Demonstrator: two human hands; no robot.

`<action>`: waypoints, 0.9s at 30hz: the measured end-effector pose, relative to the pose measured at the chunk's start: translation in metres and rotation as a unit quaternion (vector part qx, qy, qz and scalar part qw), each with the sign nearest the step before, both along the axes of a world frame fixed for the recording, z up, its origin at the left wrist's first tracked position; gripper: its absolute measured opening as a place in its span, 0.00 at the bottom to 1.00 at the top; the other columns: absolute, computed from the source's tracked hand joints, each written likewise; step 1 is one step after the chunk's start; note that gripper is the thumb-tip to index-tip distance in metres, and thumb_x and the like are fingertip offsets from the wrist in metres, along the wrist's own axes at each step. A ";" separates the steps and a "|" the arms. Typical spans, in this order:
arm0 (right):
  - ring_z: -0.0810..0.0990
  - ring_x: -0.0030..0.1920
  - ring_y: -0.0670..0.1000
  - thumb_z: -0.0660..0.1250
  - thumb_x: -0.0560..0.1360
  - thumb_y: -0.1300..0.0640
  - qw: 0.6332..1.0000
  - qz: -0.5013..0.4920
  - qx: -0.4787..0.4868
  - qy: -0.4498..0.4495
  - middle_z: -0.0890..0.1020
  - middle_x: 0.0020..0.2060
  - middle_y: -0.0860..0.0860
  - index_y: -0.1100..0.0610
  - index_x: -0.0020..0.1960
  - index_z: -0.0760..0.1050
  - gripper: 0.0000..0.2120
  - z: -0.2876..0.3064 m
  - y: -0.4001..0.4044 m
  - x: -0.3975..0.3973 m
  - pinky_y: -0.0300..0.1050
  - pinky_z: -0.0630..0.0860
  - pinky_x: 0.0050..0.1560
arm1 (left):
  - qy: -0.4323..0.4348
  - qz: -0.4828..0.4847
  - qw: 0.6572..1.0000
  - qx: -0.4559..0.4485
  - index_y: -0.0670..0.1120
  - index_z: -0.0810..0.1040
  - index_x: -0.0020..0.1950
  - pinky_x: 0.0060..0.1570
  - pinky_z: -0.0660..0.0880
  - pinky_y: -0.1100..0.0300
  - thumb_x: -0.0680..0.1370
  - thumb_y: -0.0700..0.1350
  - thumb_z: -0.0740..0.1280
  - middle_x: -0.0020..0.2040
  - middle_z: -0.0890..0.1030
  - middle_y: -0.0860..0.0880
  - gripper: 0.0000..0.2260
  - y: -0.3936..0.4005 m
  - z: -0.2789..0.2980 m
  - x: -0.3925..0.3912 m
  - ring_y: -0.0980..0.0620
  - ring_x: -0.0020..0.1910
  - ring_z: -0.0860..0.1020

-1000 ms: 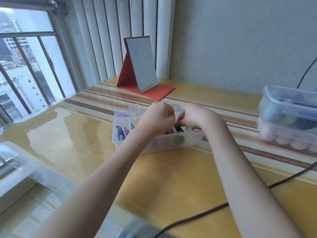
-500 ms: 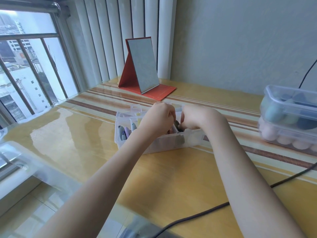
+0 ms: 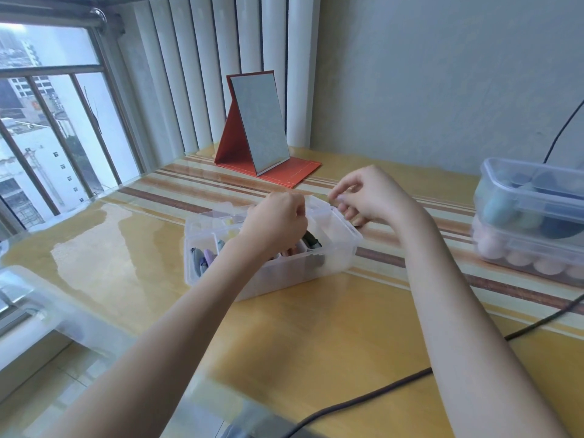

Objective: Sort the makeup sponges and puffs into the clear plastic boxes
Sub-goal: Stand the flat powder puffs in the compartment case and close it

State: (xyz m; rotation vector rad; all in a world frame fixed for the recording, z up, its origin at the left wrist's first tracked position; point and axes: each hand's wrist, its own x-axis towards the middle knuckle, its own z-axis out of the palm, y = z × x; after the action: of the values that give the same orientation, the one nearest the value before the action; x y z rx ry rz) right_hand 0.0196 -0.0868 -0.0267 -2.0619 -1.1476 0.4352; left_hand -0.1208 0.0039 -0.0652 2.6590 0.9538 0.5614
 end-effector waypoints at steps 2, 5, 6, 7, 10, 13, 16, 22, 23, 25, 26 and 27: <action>0.80 0.36 0.51 0.54 0.75 0.71 0.996 -0.069 0.040 -0.034 0.81 0.47 0.56 0.53 0.51 0.78 0.19 -0.011 0.003 0.010 0.49 0.82 0.39 | 0.006 -0.010 0.999 -0.035 0.47 0.76 0.44 0.46 0.79 0.50 0.74 0.38 0.60 0.44 0.79 0.49 0.07 0.005 0.010 -0.001 0.48 0.43 0.77; 0.77 0.51 0.55 0.52 0.75 0.71 0.990 -0.098 0.003 -0.100 0.76 0.60 0.55 0.54 0.65 0.71 0.24 -0.038 0.010 0.019 0.46 0.72 0.47 | -0.012 -0.002 0.999 -0.042 0.46 0.78 0.46 0.45 0.79 0.51 0.74 0.39 0.60 0.44 0.81 0.48 0.08 0.014 0.021 0.003 0.47 0.44 0.78; 0.75 0.57 0.56 0.53 0.76 0.69 0.990 -0.095 -0.018 -0.102 0.74 0.64 0.55 0.53 0.70 0.67 0.25 -0.049 0.012 0.021 0.45 0.70 0.49 | -0.019 0.004 0.999 -0.037 0.46 0.78 0.46 0.45 0.79 0.51 0.74 0.39 0.60 0.45 0.81 0.47 0.08 0.018 0.023 0.006 0.46 0.44 0.78; 0.73 0.62 0.57 0.53 0.77 0.67 0.991 -0.091 -0.030 -0.095 0.71 0.68 0.55 0.53 0.73 0.64 0.25 -0.059 0.016 0.025 0.47 0.71 0.52 | -0.023 0.006 0.999 -0.034 0.45 0.79 0.47 0.46 0.79 0.50 0.74 0.40 0.60 0.46 0.81 0.47 0.09 0.023 0.024 0.009 0.46 0.45 0.78; 0.58 0.75 0.58 0.57 0.80 0.59 0.992 -0.052 -0.048 -0.107 0.61 0.75 0.54 0.50 0.77 0.58 0.25 -0.072 0.026 0.038 0.57 0.64 0.69 | -0.015 0.005 0.999 -0.048 0.46 0.79 0.49 0.50 0.78 0.49 0.75 0.41 0.59 0.49 0.81 0.47 0.09 0.038 0.021 0.024 0.45 0.48 0.78; 0.41 0.78 0.57 0.54 0.80 0.63 0.990 0.023 -0.091 -0.110 0.50 0.78 0.47 0.44 0.78 0.51 0.30 -0.072 0.037 0.044 0.67 0.47 0.74 | 0.004 -0.005 0.997 -0.073 0.44 0.80 0.51 0.53 0.78 0.50 0.76 0.41 0.59 0.52 0.81 0.45 0.11 0.050 0.017 0.043 0.45 0.50 0.78; 0.39 0.77 0.54 0.48 0.84 0.55 0.991 0.045 -0.106 -0.074 0.46 0.78 0.43 0.36 0.76 0.46 0.25 -0.081 0.054 0.047 0.64 0.37 0.72 | 0.029 -0.027 0.994 -0.103 0.43 0.79 0.58 0.55 0.75 0.54 0.78 0.40 0.58 0.57 0.80 0.44 0.13 0.060 0.009 0.064 0.44 0.55 0.77; 0.58 0.74 0.53 0.54 0.83 0.54 0.978 -0.008 -0.141 -0.152 0.62 0.75 0.51 0.48 0.76 0.59 0.21 -0.094 0.097 0.059 0.52 0.57 0.68 | 0.045 -0.026 0.987 -0.149 0.42 0.71 0.65 0.59 0.71 0.51 0.80 0.44 0.57 0.63 0.75 0.43 0.15 0.069 -0.015 0.090 0.44 0.59 0.74; 0.62 0.72 0.55 0.56 0.82 0.53 0.979 -0.003 -0.137 -0.150 0.65 0.73 0.55 0.54 0.74 0.63 0.21 -0.095 0.102 0.057 0.46 0.62 0.64 | 0.043 -0.024 0.988 -0.148 0.42 0.71 0.65 0.58 0.71 0.52 0.80 0.44 0.57 0.62 0.75 0.42 0.15 0.070 -0.017 0.091 0.44 0.59 0.74; 0.67 0.68 0.58 0.59 0.81 0.55 0.976 0.003 -0.104 -0.193 0.70 0.68 0.58 0.57 0.71 0.67 0.20 -0.092 0.109 0.059 0.40 0.69 0.56 | 0.029 -0.027 0.988 -0.148 0.40 0.71 0.63 0.53 0.71 0.54 0.80 0.44 0.58 0.60 0.76 0.42 0.14 0.071 -0.018 0.091 0.44 0.55 0.74; 0.68 0.66 0.58 0.59 0.80 0.57 0.984 0.003 -0.091 -0.156 0.72 0.65 0.57 0.55 0.69 0.69 0.17 -0.091 0.110 0.057 0.42 0.70 0.57 | 0.024 -0.027 0.988 -0.148 0.40 0.71 0.62 0.51 0.70 0.54 0.79 0.44 0.59 0.59 0.77 0.41 0.14 0.071 -0.018 0.092 0.45 0.54 0.74; 0.70 0.63 0.58 0.59 0.80 0.58 0.985 0.003 -0.075 -0.153 0.73 0.62 0.56 0.55 0.66 0.72 0.15 -0.092 0.112 0.058 0.45 0.70 0.59 | 0.020 -0.024 0.988 -0.149 0.40 0.71 0.62 0.50 0.70 0.54 0.79 0.44 0.59 0.59 0.77 0.41 0.14 0.072 -0.018 0.092 0.45 0.53 0.74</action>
State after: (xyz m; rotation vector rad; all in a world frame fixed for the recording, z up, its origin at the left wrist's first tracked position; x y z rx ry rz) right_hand 0.0775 0.0254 -0.1187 -2.3159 -1.3341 0.2158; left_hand -0.0293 0.0759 -0.0833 2.4260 0.9022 0.3275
